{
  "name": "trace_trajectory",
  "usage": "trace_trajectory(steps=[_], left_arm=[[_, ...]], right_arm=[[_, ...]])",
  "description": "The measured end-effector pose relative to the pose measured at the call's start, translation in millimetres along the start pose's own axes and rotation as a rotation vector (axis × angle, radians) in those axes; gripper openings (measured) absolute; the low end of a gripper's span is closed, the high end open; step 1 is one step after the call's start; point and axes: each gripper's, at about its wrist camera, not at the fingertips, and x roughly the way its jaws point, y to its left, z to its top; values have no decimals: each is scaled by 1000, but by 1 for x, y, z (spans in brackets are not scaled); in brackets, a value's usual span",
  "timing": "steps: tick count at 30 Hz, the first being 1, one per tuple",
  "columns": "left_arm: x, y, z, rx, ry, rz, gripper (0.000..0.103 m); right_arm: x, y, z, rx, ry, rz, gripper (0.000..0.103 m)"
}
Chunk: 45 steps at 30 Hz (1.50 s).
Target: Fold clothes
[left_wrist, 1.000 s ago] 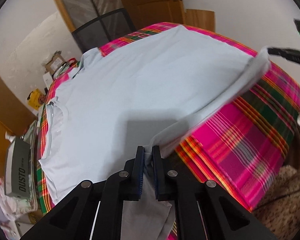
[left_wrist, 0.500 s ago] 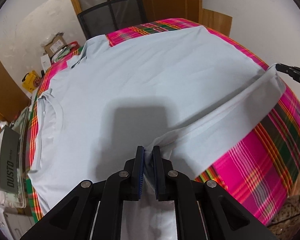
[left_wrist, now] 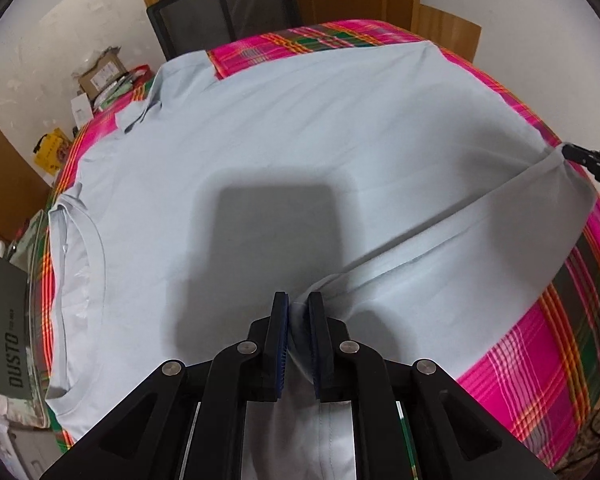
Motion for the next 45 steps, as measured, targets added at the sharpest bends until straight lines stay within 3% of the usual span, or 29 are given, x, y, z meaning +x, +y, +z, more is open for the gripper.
trace_trajectory(steps=[4, 6, 10, 16, 21, 29, 35, 39, 45], left_arm=[[3, 1, 2, -9, 3, 0, 16], [4, 4, 1, -27, 1, 4, 28], [0, 16, -1, -81, 2, -24, 36], [-26, 32, -13, -153, -53, -79, 48], [-48, 52, -31, -191, -96, -57, 54], [-47, 82, -39, -279, -71, -81, 57], [-54, 89, -48, -294, -80, -116, 59], [-59, 93, -54, -303, -86, -140, 60], [-68, 122, -88, -361, -80, -101, 61]], right_arm=[[6, 7, -1, -30, 14, -44, 8], [9, 10, 0, -48, 17, -65, 10], [7, 11, 4, -49, 30, -124, 25], [-20, 14, 4, -22, -25, -128, 25], [-50, 43, 0, -56, -92, 77, 25], [-59, 149, -13, -282, -83, 200, 25], [-62, 218, -23, -381, -61, 401, 25], [-82, 274, -46, -554, -76, 592, 26], [-90, 339, -74, -769, -57, 719, 32]])
